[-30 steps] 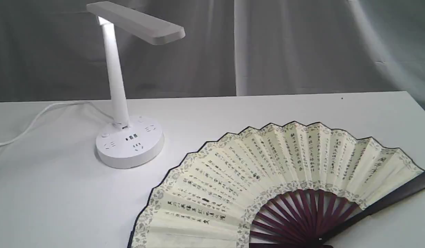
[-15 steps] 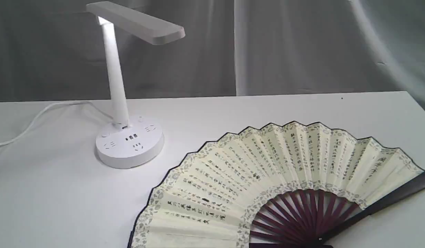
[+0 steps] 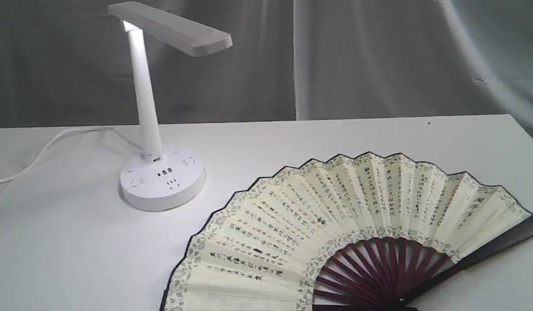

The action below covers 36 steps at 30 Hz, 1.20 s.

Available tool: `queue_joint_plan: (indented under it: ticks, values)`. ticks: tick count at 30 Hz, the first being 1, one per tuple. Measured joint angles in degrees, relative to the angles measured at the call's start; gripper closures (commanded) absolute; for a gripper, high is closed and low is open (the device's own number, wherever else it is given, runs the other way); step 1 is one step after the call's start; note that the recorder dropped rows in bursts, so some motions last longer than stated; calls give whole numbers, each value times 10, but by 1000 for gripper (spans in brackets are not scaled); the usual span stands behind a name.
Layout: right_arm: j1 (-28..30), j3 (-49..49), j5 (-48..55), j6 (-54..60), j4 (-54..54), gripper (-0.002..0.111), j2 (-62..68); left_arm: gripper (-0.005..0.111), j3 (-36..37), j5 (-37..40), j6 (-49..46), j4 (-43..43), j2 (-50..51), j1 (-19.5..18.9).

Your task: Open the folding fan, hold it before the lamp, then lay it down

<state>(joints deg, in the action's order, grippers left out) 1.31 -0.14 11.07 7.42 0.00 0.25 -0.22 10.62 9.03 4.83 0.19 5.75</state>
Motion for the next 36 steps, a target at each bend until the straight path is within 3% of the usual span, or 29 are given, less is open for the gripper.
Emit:
queue_joint_plan:
  ticks: [20, 28, 36]
  values:
    - [0, 0, 0, 0, 0, 108, 0, 107, 0, 0, 0, 0, 0, 0]
    - [0, 0, 0, 0, 0, 108, 0, 107, 0, 0, 0, 0, 0, -43]
    - [0, 0, 0, 0, 0, 108, 0, 107, 0, 0, 0, 0, 0, -47]
